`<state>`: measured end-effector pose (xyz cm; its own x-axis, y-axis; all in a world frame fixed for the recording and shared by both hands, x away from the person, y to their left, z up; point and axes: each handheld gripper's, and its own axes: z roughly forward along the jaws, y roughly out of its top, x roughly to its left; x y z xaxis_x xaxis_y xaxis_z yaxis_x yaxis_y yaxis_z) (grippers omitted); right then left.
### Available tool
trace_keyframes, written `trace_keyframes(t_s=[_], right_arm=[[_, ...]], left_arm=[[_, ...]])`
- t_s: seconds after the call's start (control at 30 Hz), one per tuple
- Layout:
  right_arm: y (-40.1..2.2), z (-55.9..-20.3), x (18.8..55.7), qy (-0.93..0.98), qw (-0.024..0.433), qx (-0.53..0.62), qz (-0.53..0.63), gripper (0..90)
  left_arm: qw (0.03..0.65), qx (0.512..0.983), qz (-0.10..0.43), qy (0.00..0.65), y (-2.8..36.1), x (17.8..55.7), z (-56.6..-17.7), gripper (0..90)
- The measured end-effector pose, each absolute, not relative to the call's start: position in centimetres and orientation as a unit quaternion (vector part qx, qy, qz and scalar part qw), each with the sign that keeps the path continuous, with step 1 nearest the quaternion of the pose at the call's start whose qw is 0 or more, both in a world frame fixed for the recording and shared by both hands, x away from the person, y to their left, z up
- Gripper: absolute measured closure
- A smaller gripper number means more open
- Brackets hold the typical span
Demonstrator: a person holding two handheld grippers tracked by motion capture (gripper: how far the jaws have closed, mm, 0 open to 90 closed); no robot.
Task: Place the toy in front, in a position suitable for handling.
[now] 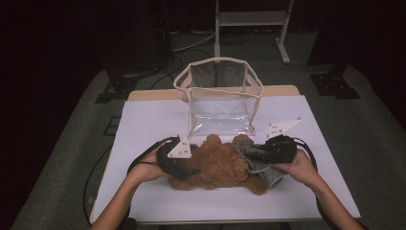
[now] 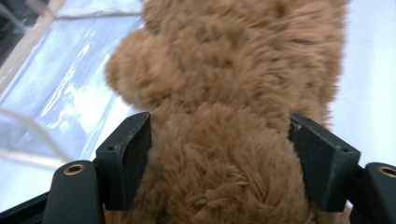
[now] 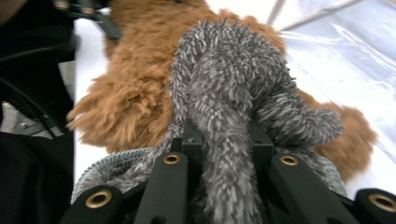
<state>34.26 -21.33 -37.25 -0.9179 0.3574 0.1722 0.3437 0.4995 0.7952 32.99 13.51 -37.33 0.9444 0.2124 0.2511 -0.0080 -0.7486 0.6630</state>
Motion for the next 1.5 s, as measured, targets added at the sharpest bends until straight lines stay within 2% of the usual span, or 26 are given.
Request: trace_keyframes(t_s=[0.17, 0.3, 0.6, 0.8, 0.87, 1.17, 1.23, 1.37, 1.5], right_arm=[[-19.5, -36.8, 33.7, 0.871, 0.002, 0.18, 0.457, 74.5], [-19.5, -36.7, 34.0, 0.871, 0.012, 0.186, 0.455, 74.5], [-22.1, -36.9, 34.3, 0.863, 0.025, 0.213, 0.458, 74.2], [-23.4, -36.8, 33.8, 0.857, 0.031, 0.219, 0.464, 74.2], [-23.8, -36.9, 33.8, 0.856, 0.031, 0.221, 0.466, 74.2], [-24.0, -37.9, 33.9, 0.856, 0.02, 0.223, 0.466, 74.1], [-24.0, -38.1, 34.0, 0.855, 0.019, 0.223, 0.467, 74.1], [-24.2, -38.3, 34.0, 0.851, 0.013, 0.226, 0.473, 74.0], [-24.6, -37.8, 33.7, 0.849, 0.013, 0.222, 0.48, 74.0]], left_arm=[[0.351, 0.921, 0.153, 0.079, 14.7, 34.3, -37.3, 24.5], [0.359, 0.919, 0.144, 0.073, 14.4, 34.0, -36.9, 23.4], [0.373, 0.919, 0.125, -0.02, 7.8, 31.3, -35.4, 12.5], [0.345, 0.928, 0.14, -0.023, 4.3, 31.4, -36.4, 6.5], [0.318, 0.936, 0.15, -0.028, 3.3, 31.4, -36.8, 1.9], [0.256, 0.951, 0.17, -0.031, 1.1, 32.1, -37.9, 0.0], [0.248, 0.952, 0.176, -0.035, 1.0, 31.9, -37.8, 8.1], [0.27, 0.946, 0.176, -0.029, 1.5, 31.9, -37.2, 35.8], [0.326, 0.93, 0.166, -0.01, 2.6, 32.4, -36.0, 43.1]])
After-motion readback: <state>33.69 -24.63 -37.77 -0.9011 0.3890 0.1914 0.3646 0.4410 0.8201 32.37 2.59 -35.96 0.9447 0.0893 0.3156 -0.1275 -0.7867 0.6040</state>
